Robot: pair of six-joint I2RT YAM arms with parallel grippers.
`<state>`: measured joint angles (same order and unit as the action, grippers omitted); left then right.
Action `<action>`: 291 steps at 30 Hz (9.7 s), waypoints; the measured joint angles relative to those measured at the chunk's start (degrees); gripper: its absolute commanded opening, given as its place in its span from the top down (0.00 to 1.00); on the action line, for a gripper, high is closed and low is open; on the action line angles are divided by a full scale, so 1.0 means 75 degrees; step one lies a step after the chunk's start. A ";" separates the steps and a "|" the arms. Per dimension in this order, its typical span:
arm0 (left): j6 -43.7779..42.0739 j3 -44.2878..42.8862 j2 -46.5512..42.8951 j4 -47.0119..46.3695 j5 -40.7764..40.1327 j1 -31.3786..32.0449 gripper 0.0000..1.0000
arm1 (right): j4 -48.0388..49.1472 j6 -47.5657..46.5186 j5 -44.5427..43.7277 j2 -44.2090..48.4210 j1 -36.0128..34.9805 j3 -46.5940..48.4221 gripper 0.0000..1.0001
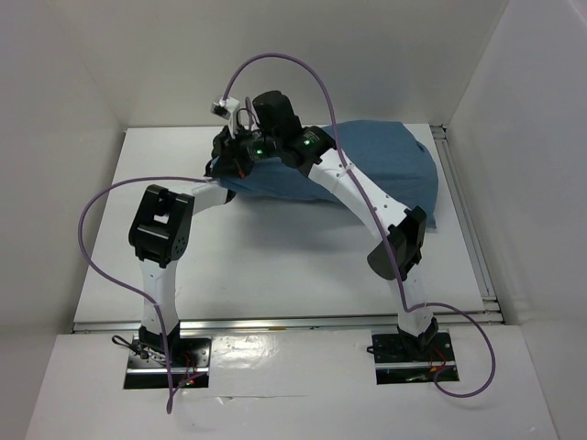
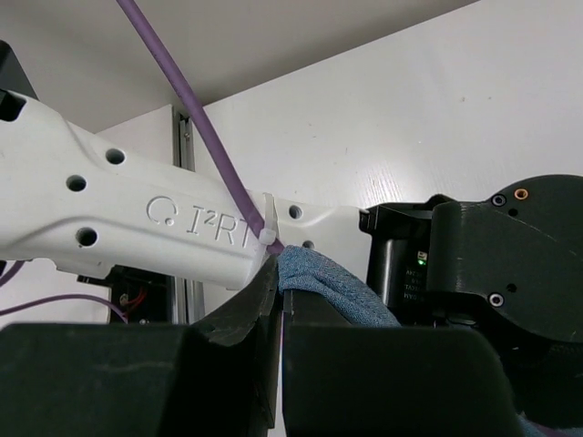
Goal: Put the pillow into the pillowcase
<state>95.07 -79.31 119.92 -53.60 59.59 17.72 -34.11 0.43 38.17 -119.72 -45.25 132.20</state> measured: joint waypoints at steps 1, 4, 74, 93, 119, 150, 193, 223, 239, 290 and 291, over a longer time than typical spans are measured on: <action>-0.0038 0.0000 0.0000 0.0006 -0.0003 0.0003 1.00 | 0.0020 0.0026 0.0015 0.0000 0.0000 0.0000 1.00; -0.0064 0.0003 0.0000 0.0026 -0.0012 0.0000 1.00 | 0.0082 0.0082 0.0032 -0.0015 0.0000 0.0000 1.00; -1.1345 -0.2142 -0.2669 1.2263 -0.7807 -0.4374 0.00 | 0.0921 -0.1201 -0.1635 0.3593 0.2690 -0.5316 0.29; -1.5702 -0.1244 -0.4922 1.3307 -0.5852 0.0175 0.00 | -0.0268 -0.2410 -0.1116 0.1495 0.5080 -0.4829 0.39; -1.7232 0.3139 -0.6420 1.1619 -1.1089 0.3229 0.00 | -0.2401 -0.5770 -0.1716 0.2358 0.6193 -0.7437 0.36; -1.7217 0.4057 -0.8894 1.2150 -1.1573 0.2667 0.00 | 0.0906 -0.3025 -0.3177 0.0463 0.6714 -0.6793 0.43; -1.6291 0.3672 -0.6886 1.3315 -0.7379 -0.0915 0.00 | 0.0848 -0.3281 -0.2830 0.0318 0.6892 -0.6717 1.00; -1.7690 0.5045 -0.6373 1.1089 -0.7178 -0.0813 0.00 | 0.0367 -0.3258 -0.2955 0.0498 0.6910 -0.6837 1.00; -1.7794 0.5426 -0.6493 1.1199 -0.6991 -0.0449 0.05 | 0.0242 -0.3206 -0.2993 0.0519 0.6921 -0.6843 1.00; -1.3875 -0.4514 -0.4876 1.3528 -0.7402 -0.1722 1.00 | -0.0787 -0.0318 0.2684 0.2801 1.0238 -0.0973 1.00; -1.3863 -0.4237 -0.5024 1.3508 -0.7487 -0.1620 1.00 | -0.0787 -0.0306 0.2690 0.2801 1.0264 -0.1003 1.00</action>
<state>-8.91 -111.09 82.24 47.70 3.44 5.56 -40.01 -1.87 58.35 -98.72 31.73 124.68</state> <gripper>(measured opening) 0.028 0.009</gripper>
